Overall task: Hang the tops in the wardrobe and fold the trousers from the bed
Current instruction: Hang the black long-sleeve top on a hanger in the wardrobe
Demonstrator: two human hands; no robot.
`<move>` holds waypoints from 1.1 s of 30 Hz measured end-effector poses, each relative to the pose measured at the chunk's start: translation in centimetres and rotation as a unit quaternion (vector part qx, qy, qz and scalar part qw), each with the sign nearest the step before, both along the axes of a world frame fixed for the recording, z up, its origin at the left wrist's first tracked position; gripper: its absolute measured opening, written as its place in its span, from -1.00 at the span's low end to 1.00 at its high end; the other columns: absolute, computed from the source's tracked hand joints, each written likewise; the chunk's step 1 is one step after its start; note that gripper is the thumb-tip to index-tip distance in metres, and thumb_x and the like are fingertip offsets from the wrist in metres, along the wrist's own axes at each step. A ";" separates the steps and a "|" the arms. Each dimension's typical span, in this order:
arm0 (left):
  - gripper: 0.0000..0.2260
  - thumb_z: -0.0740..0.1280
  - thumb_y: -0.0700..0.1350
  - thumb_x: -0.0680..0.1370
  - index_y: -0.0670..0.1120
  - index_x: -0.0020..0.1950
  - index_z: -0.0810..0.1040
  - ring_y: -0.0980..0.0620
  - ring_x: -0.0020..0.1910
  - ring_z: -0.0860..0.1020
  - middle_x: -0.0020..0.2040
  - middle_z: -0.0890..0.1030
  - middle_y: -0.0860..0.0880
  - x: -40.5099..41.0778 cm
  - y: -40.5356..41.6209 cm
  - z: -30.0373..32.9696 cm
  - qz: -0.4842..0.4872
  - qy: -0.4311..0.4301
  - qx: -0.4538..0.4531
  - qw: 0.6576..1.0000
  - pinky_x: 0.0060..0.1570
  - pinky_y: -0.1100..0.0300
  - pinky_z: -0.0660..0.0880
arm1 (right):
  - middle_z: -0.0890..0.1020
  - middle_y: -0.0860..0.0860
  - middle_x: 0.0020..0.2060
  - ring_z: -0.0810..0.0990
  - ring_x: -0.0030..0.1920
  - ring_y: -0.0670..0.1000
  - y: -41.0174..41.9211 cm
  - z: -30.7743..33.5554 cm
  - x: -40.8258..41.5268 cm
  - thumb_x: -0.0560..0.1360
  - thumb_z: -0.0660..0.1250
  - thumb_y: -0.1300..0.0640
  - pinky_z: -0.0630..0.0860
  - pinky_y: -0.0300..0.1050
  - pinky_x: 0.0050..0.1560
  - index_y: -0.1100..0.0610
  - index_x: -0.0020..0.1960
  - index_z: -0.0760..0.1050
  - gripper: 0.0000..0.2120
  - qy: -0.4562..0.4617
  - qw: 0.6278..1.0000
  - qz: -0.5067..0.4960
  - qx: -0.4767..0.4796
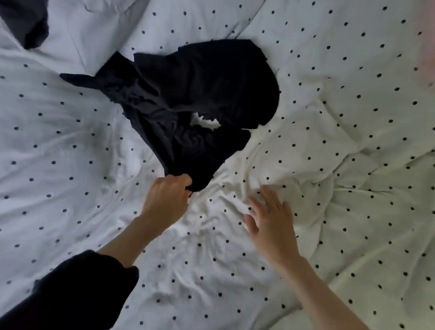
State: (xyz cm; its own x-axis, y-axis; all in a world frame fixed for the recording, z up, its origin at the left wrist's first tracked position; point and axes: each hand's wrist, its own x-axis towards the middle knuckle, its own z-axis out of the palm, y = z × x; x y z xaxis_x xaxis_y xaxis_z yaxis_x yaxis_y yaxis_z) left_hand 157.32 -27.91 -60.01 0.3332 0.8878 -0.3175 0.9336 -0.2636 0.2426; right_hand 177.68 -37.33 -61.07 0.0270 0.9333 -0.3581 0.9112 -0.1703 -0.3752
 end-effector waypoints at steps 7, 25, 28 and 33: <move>-0.88 0.21 -0.04 0.55 0.09 -0.07 0.53 0.06 -0.15 0.49 -0.20 0.54 0.11 -0.9 -7.1 5.6 -0.196 0.116 -0.313 0.922 -0.18 0.24 0.34 | 0.58 0.08 0.19 0.53 0.22 0.07 -1.9 4.1 -0.6 0.57 0.24 0.20 0.40 -0.03 0.28 0.21 0.25 0.51 -0.72 0.129 0.990 -0.047 0.043; -0.80 0.55 -0.20 0.26 -0.09 -0.16 0.64 -0.03 -0.23 0.57 -0.30 0.56 -0.01 -3.0 -9.9 5.6 -0.160 -0.009 0.045 0.986 -0.21 0.12 0.53 | 0.66 -0.01 -0.26 0.61 -0.24 0.05 -5.8 4.6 -1.4 0.52 0.31 -0.07 0.26 -0.02 0.05 0.10 0.09 0.57 -0.71 -0.035 0.996 0.080 -0.029; -0.88 0.47 -0.18 0.36 -0.03 -0.15 0.63 0.00 -0.27 0.56 -0.30 0.58 0.02 -2.1 -13.2 6.8 -0.135 0.055 -0.012 0.989 -0.14 0.17 0.46 | 0.64 0.01 -0.37 0.58 -0.41 0.06 -7.9 6.0 -0.3 0.49 0.37 -0.04 0.33 0.00 0.02 0.13 0.04 0.56 -0.74 -0.069 0.995 0.072 -0.019; -0.78 0.14 -0.05 0.59 -0.06 0.12 0.52 -0.05 0.03 0.54 0.01 0.60 -0.04 0.3 -16.9 8.7 -0.200 0.056 -0.150 0.967 0.05 0.15 0.31 | 0.63 -0.08 -0.09 0.61 -0.15 0.01 -9.9 7.8 1.4 0.58 0.15 -0.09 0.19 -0.05 0.10 0.02 0.18 0.39 -0.75 -0.155 0.975 0.106 -0.116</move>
